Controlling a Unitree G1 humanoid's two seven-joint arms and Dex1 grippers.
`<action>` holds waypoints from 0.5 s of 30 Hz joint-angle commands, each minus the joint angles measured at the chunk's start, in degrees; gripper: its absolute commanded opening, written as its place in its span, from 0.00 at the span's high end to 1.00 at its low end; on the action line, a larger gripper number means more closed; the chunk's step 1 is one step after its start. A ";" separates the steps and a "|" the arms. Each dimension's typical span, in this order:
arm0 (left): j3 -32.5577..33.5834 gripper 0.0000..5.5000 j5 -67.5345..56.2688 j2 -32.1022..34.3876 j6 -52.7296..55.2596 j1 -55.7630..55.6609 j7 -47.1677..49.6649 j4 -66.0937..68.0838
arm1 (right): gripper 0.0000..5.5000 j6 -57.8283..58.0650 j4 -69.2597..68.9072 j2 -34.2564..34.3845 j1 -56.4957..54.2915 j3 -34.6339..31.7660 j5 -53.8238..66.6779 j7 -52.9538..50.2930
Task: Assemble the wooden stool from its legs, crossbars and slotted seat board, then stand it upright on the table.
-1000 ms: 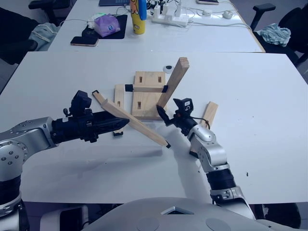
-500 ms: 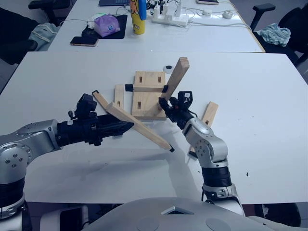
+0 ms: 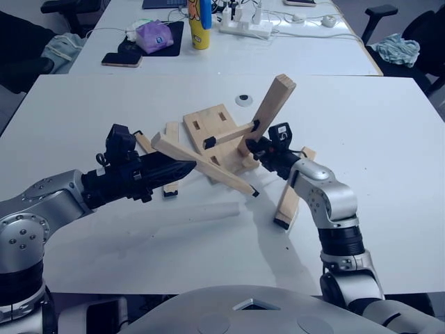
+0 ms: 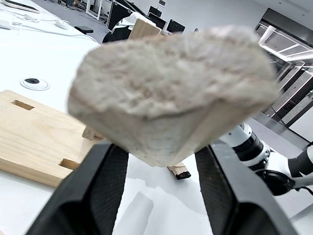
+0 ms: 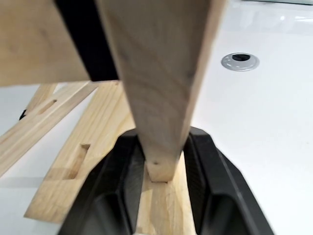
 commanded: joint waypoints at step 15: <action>0.81 0.62 0.75 0.61 -1.59 3.27 -0.30 -1.86 | 0.37 -3.59 -7.04 -6.09 10.95 -2.96 2.93 7.45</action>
